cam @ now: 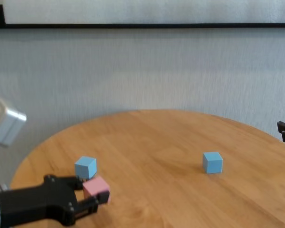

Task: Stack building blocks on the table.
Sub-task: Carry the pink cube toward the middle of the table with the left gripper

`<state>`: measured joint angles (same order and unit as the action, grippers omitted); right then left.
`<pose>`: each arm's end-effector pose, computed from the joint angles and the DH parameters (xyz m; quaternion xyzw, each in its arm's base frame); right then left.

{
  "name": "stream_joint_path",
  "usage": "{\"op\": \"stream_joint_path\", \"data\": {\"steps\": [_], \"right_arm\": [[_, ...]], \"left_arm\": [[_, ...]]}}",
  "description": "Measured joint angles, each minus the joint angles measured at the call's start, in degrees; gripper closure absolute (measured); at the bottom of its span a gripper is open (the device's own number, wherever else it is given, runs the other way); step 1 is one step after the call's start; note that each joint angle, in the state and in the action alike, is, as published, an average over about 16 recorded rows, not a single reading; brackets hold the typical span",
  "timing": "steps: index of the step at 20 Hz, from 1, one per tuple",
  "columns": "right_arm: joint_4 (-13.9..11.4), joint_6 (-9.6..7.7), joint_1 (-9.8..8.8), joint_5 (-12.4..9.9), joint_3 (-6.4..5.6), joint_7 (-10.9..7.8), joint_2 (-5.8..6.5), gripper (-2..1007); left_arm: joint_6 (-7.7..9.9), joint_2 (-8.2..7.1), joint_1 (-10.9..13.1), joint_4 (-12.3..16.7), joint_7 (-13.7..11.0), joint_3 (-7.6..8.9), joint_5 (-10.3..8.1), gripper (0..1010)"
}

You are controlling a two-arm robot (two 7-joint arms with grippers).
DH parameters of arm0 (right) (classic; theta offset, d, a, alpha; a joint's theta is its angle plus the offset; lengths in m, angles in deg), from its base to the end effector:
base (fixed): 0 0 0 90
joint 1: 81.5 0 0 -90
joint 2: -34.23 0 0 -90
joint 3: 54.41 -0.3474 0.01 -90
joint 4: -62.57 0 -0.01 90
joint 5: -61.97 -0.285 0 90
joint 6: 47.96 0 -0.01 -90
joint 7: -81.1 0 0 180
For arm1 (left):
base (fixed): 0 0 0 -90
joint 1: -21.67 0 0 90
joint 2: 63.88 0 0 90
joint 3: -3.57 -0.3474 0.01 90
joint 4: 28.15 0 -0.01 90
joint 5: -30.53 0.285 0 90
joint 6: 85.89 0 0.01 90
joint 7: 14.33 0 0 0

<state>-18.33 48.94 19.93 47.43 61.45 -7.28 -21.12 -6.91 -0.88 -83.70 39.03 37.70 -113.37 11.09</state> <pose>0.3449 -0.1216 -0.3440 -0.1416 -0.1325 -0.5799 0.7912 0.3657 0.1011 -0.3923 0.1213 -0.0110 0.3150 0.9412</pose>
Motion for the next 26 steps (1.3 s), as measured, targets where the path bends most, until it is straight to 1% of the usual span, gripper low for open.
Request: {"op": "stream_joint_path", "data": {"steps": [5, 8, 11, 18, 26], "right_arm": [[0.0, 0.0, 0.0, 0.0, 0.0, 0.0, 0.0, 5], [0.0, 0.0, 0.0, 0.0, 0.0, 0.0, 0.0, 5], [0.0, 0.0, 0.0, 0.0, 0.0, 0.0, 0.0, 5], [0.0, 0.0, 0.0, 0.0, 0.0, 0.0, 0.0, 5], [0.0, 0.0, 0.0, 0.0, 0.0, 0.0, 0.0, 5]], "left_arm": [[0.27, -0.37, -0.9, 1.5, 0.6, 0.56, 0.81, 611], [0.39, -0.13, -1.9, 1.6, 0.6, 0.45, 1.41, 611], [0.43, 0.46, -3.3, 1.0, 0.3, 0.0, 2.05, 611], [0.13, 2.83, -7.3, -2.3, -1.1, -2.04, 3.57, 611], [-1.08, 6.26, -12.0, -8.3, -2.9, -4.53, 4.88, 611]]}}
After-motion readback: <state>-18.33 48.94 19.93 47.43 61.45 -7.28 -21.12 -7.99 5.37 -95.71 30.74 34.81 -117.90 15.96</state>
